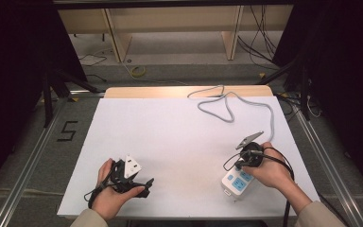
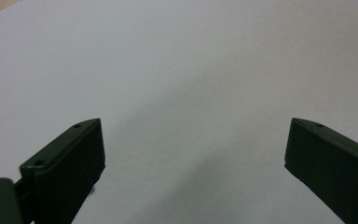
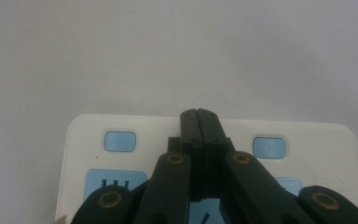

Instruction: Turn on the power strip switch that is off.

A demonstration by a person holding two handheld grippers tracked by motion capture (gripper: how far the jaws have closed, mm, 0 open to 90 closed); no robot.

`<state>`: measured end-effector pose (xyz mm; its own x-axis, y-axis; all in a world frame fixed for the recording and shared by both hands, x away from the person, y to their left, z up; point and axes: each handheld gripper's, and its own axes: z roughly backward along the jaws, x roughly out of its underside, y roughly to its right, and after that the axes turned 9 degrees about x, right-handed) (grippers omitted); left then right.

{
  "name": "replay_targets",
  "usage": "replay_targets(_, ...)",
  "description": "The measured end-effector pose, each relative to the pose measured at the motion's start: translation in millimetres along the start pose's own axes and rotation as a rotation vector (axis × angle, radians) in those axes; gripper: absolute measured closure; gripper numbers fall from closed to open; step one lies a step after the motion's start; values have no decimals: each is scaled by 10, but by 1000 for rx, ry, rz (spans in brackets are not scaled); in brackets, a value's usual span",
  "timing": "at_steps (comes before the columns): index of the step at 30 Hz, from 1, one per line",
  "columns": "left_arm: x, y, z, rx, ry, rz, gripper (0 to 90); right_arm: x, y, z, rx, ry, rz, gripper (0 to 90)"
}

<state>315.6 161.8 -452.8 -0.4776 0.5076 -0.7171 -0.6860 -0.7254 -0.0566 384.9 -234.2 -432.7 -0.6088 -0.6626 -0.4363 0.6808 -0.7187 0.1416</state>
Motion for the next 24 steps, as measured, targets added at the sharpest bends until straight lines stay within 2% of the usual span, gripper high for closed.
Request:
replay_targets(16, 1, 8, -2, -2, 4, -1, 45, 7, 9, -17, -10, -7, -22, 900)
replay_targets(24, -1, 10, -5, -2, 3, -3, 45, -2, 7, -20, -9, -13, -16, 900)
